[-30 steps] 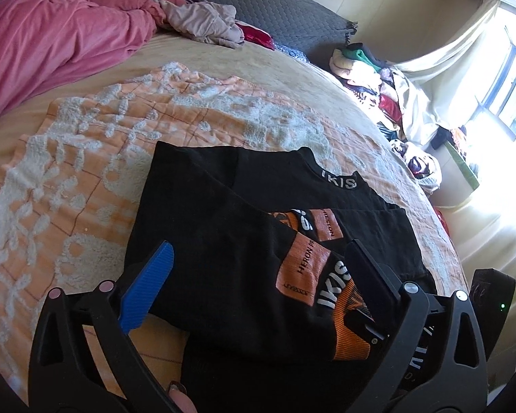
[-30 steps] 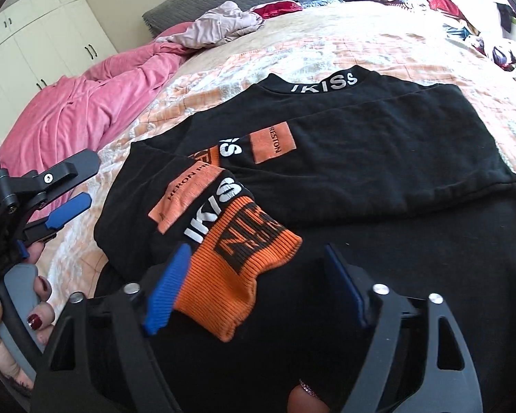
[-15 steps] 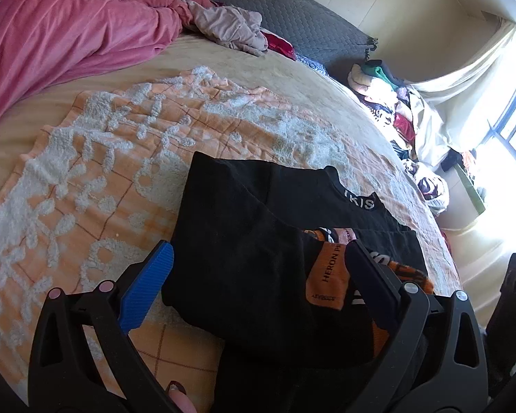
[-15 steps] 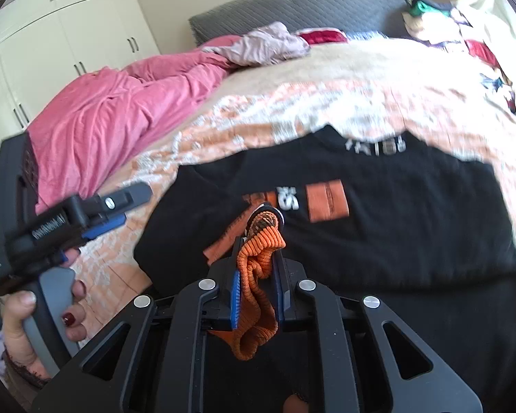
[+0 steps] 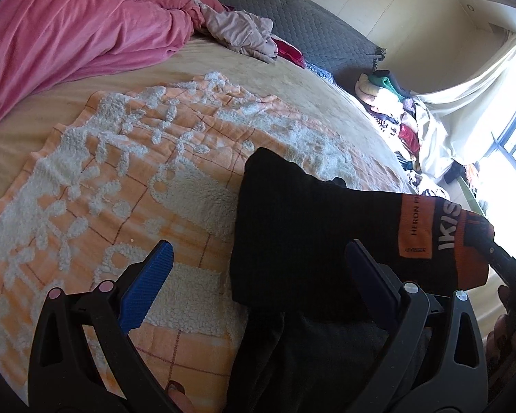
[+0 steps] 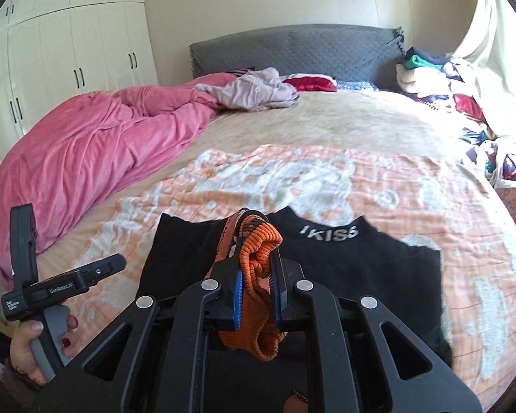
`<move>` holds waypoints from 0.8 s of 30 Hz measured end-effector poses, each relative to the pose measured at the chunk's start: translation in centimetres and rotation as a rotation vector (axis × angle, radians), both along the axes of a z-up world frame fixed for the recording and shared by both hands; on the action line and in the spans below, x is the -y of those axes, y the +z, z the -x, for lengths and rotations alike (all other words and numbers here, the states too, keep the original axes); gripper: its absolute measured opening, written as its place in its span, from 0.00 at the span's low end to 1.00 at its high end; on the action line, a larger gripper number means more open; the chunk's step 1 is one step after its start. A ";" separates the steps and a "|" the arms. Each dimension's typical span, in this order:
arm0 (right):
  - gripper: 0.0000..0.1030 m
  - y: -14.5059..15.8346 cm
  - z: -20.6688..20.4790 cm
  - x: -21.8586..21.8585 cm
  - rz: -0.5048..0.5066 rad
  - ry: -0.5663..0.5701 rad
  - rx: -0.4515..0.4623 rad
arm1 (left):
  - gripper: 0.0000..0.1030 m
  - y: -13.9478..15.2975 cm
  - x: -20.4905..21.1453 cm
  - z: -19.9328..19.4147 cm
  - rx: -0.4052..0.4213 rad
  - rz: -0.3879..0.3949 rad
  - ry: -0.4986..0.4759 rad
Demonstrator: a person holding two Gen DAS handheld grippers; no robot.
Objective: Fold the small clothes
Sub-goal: 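Carry the orange cuff with the right tool and lay it on the shirt body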
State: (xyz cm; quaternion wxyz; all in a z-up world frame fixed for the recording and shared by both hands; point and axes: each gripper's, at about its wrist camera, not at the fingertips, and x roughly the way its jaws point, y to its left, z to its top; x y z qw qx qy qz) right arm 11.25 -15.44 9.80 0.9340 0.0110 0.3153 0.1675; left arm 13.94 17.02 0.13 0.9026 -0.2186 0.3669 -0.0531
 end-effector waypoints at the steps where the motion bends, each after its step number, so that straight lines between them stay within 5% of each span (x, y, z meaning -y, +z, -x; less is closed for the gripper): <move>1: 0.11 0.1 -0.1 0.6 0.002 -0.010 0.003 | 0.91 0.0 0.2 0.0 0.000 -0.002 -0.005; 18: 0.10 -2.2 -0.7 9.0 -0.008 -0.117 0.014 | 0.90 0.0 2.4 -1.7 0.001 -0.004 -0.056; 24: 0.10 -3.7 -1.3 11.1 -0.039 -0.130 -0.001 | 0.90 0.7 4.6 -3.3 -0.009 -0.062 -0.111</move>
